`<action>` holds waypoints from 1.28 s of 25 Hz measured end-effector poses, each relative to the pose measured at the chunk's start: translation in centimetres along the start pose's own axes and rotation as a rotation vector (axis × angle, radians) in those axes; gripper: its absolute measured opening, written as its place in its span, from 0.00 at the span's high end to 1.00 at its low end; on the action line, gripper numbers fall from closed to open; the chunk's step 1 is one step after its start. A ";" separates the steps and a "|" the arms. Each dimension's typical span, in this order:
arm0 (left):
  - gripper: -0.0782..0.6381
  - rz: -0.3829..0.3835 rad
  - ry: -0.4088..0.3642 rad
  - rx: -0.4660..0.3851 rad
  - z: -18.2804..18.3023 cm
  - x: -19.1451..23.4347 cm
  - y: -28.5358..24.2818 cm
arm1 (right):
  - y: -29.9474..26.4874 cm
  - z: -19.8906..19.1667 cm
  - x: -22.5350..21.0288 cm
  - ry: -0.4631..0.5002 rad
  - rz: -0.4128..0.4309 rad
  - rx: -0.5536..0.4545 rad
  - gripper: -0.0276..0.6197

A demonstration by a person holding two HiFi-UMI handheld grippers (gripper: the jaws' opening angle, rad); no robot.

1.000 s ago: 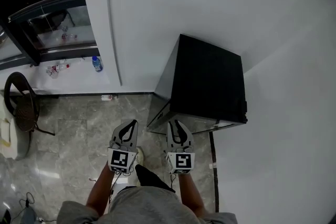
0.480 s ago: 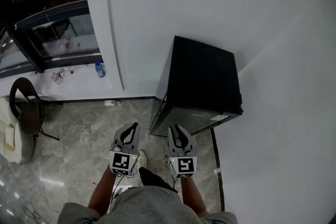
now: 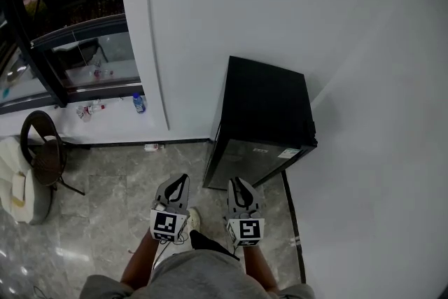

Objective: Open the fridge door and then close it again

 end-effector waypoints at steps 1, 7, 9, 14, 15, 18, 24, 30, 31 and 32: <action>0.88 0.000 -0.001 -0.003 0.1 -0.2 0.5 | 0.5 0.0 0.2 0.005 0.001 -0.001 0.85; 0.88 0.005 -0.004 -0.005 -0.2 -1.5 3.2 | 3.3 0.0 1.0 0.022 -0.008 -0.011 0.87; 0.88 0.007 -0.003 -0.004 -0.3 -1.9 3.9 | 4.3 0.0 1.2 0.020 -0.012 -0.014 0.88; 0.88 0.017 -0.009 -0.004 -0.5 -2.6 5.3 | 6.0 -0.4 2.0 0.003 -0.003 -0.017 0.89; 0.88 0.020 -0.010 -0.002 -0.6 -2.7 5.5 | 6.3 -0.5 2.1 0.001 -0.002 -0.015 0.89; 0.88 0.019 -0.010 -0.003 -0.6 -3.1 6.0 | 6.8 -0.8 2.5 -0.002 0.003 -0.013 0.89; 0.88 0.026 -0.019 -0.003 -0.6 -3.4 6.4 | 7.0 -0.8 2.2 -0.016 -0.006 -0.007 0.91; 0.88 0.026 -0.020 0.002 -0.4 -3.7 6.3 | 7.3 -0.8 2.0 -0.015 -0.004 -0.008 0.91; 0.88 0.027 -0.020 0.003 -0.5 -3.8 6.2 | 7.3 -0.8 1.9 -0.016 -0.005 -0.009 0.91; 0.88 0.029 -0.022 0.002 -0.6 -3.8 6.1 | 7.4 -0.9 1.8 -0.015 -0.006 -0.008 0.91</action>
Point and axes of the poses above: the fingertips, and each gripper's own axes: y backward along the fingers, x to its left, z out of its top, the point moved 4 cm from there along y, backward along the fingers, and after that the axes turned 6 degrees about z, right-handed, at the moved point
